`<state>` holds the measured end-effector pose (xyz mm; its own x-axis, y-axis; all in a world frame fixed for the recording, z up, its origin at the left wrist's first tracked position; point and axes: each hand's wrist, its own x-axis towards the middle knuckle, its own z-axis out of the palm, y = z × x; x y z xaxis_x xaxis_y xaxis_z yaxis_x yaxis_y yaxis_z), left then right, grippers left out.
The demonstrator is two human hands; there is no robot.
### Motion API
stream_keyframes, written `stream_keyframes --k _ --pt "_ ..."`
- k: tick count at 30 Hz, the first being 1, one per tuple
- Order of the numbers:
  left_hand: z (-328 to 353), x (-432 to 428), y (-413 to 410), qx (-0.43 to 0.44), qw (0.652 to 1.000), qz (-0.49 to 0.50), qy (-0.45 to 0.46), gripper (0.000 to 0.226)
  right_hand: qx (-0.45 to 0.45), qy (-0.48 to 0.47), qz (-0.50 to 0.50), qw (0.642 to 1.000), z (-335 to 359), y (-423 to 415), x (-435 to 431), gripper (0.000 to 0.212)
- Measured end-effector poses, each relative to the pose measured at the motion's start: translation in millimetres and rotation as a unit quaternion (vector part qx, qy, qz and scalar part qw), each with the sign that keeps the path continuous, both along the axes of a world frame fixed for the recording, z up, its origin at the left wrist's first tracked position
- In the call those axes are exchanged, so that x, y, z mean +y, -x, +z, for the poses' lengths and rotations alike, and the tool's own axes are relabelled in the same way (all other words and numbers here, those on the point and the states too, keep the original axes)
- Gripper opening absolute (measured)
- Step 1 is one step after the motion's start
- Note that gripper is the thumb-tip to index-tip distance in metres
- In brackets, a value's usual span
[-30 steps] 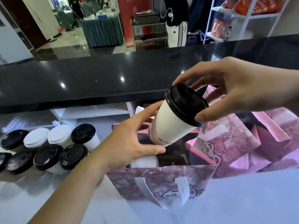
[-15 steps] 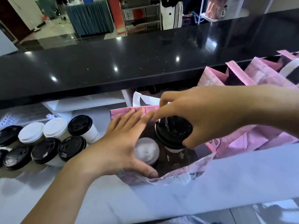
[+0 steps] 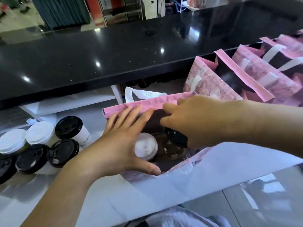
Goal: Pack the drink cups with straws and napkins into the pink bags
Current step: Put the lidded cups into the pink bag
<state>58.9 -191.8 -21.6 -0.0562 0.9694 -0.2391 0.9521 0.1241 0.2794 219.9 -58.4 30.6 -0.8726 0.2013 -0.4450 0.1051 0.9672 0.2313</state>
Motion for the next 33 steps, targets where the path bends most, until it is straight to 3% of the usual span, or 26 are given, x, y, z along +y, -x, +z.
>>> stream_keyframes --k 4,11,16,24,33 --pt "-1 1 4 -0.03 0.999 -0.003 -0.023 0.131 -0.024 -0.021 0.004 0.999 -10 6 -9 0.038" --pt "-3 -1 8 -0.06 0.997 -0.027 -0.043 0.139 0.018 -0.012 0.006 1.0 -27 21 -11 0.048" --pt "-5 -1 21 -0.075 0.996 -0.035 -0.045 0.141 0.014 0.053 -0.095 0.994 -37 21 -4 0.056" --pt "-6 0 39 -0.083 0.993 -0.067 -0.052 0.138 0.1 0.133 -0.245 0.955 -54 12 11 0.06" --pt "-6 -6 50 -0.08 0.99 -0.086 -0.074 0.13 0.106 0.134 -0.258 0.951 -65 23 6 0.071"
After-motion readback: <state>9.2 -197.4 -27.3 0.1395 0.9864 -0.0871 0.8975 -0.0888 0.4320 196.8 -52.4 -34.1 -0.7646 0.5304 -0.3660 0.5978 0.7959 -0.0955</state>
